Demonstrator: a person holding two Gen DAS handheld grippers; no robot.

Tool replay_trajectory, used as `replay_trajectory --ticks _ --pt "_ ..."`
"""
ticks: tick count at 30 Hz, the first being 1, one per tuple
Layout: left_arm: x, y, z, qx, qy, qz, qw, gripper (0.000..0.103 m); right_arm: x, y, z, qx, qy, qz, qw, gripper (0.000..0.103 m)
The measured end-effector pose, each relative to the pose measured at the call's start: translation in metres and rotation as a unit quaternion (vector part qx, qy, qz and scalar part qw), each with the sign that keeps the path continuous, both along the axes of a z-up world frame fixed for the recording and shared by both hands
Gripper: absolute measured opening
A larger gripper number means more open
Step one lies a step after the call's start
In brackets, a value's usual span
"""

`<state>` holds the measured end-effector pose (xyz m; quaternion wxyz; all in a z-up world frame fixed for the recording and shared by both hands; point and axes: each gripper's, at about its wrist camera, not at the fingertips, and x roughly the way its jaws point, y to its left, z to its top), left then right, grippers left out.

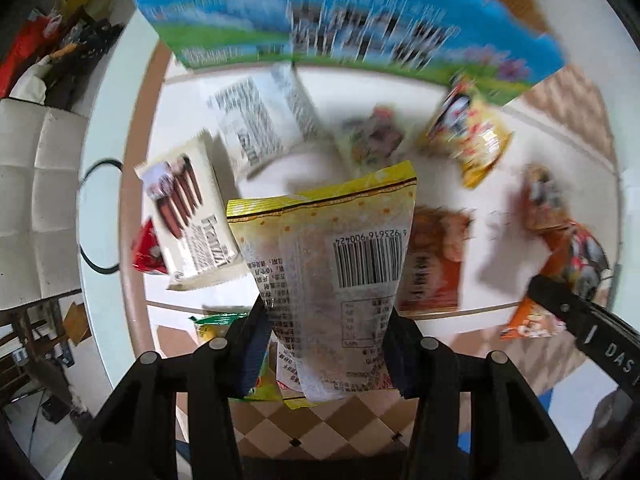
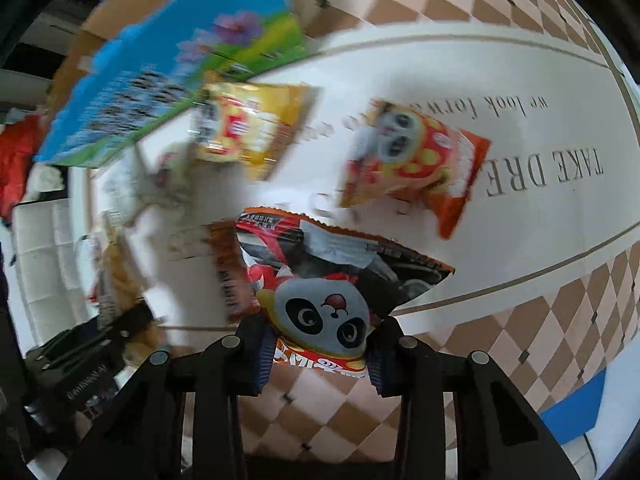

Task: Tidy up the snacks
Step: 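Carry both packs into the box and open both grippers to release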

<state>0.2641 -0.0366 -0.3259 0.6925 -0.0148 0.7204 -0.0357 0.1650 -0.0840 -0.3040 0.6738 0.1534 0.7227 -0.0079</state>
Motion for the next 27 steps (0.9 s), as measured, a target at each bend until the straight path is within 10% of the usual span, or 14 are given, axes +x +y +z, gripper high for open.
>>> replay_trajectory --ticks 14,27 --pt "0.153 0.037 0.131 -0.010 -0.126 -0.004 0.9920 0.047 0.116 0.055 0.135 0.060 -0.122 0.057 0.989 0.040" --pt "0.290 0.041 0.059 -0.013 -0.023 -0.012 0.9996 0.047 0.267 0.098 0.089 0.035 -0.110 0.079 0.990 0.040"
